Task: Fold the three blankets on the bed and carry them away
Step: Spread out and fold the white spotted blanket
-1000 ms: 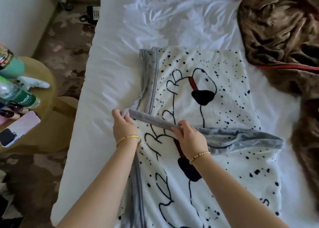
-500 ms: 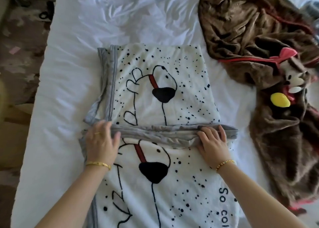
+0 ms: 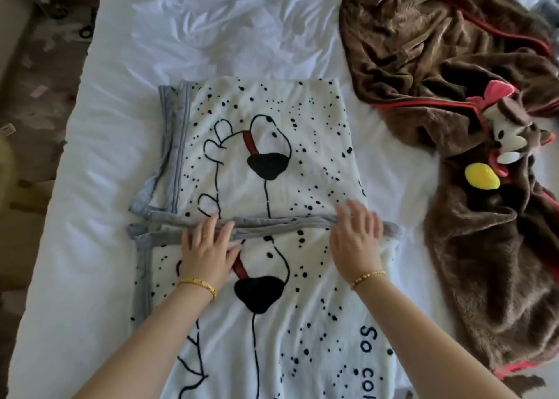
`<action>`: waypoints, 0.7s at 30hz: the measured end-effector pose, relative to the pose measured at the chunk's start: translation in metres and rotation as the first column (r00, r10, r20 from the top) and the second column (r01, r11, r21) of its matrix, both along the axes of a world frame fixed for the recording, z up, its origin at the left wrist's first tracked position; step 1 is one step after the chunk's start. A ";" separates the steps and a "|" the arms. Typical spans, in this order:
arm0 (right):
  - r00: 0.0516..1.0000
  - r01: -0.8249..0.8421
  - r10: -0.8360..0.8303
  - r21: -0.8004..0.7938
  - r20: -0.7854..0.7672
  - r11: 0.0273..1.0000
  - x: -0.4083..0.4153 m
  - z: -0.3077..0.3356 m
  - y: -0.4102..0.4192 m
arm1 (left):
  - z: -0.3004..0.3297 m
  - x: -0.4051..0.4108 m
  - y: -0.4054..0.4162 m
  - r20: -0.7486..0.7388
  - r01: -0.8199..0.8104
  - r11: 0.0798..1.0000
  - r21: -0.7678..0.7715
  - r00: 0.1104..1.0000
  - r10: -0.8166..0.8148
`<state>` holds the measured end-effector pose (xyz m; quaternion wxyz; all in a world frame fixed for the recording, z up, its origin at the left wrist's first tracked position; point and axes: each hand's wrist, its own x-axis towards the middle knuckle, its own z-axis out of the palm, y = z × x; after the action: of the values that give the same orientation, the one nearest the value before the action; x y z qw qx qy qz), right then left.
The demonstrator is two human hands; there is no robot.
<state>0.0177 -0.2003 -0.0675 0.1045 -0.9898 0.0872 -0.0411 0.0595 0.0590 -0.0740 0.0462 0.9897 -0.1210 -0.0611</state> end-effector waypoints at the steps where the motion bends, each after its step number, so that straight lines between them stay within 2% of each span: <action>1: 0.993 -0.110 0.110 -0.006 -0.046 0.994 -0.002 -0.003 0.006 | -0.002 -0.002 0.004 -0.073 -0.061 0.997 0.052 0.995 0.065; 2: 0.978 -0.170 0.167 -0.006 -0.127 0.986 -0.002 -0.007 0.008 | -0.004 -0.003 0.008 -0.082 -0.085 0.992 0.095 0.992 0.093; 4: 0.957 -0.149 0.138 -0.022 -0.256 0.989 0.002 -0.015 0.003 | -0.003 0.002 0.014 -0.040 -0.057 0.983 0.173 0.997 0.065; 6: 0.962 -0.056 0.037 -0.063 -0.270 0.996 0.010 -0.016 -0.007 | 0.001 0.011 0.015 -0.005 -0.073 0.979 0.190 0.997 0.076; 8: 0.969 -0.016 -0.003 -0.075 -0.247 0.997 0.016 -0.011 -0.009 | 0.004 0.019 0.008 -0.052 -0.136 0.967 0.216 0.987 0.150; 11: 0.981 -0.034 0.029 -0.025 -0.193 0.999 0.027 0.002 0.001 | 0.007 0.028 -0.012 -0.025 -0.203 0.975 0.094 0.978 0.207; 13: 0.988 -0.071 0.072 0.019 -0.133 0.997 0.037 0.010 0.009 | 0.015 0.038 -0.032 0.062 -0.140 0.990 -0.029 0.988 0.141; 16: 0.970 -0.236 0.235 -0.019 -0.067 0.971 0.054 0.012 0.026 | 0.020 0.058 -0.057 0.119 -0.050 0.993 -0.110 0.991 0.063; 19: 0.913 -0.378 0.366 -0.035 -0.180 0.925 0.073 -0.008 0.042 | 0.002 0.074 -0.067 0.013 0.005 1.000 -0.006 1.000 -0.005; 21: 0.910 -0.341 0.327 -0.012 -0.256 0.940 0.088 -0.025 0.034 | -0.015 0.087 -0.058 -0.095 0.022 0.996 0.083 0.995 -0.014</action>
<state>0.1053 -0.1668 -0.0922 0.0701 -0.9899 -0.0722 0.1002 0.1465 0.0014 -0.0891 0.0098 0.9856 -0.1249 -0.1133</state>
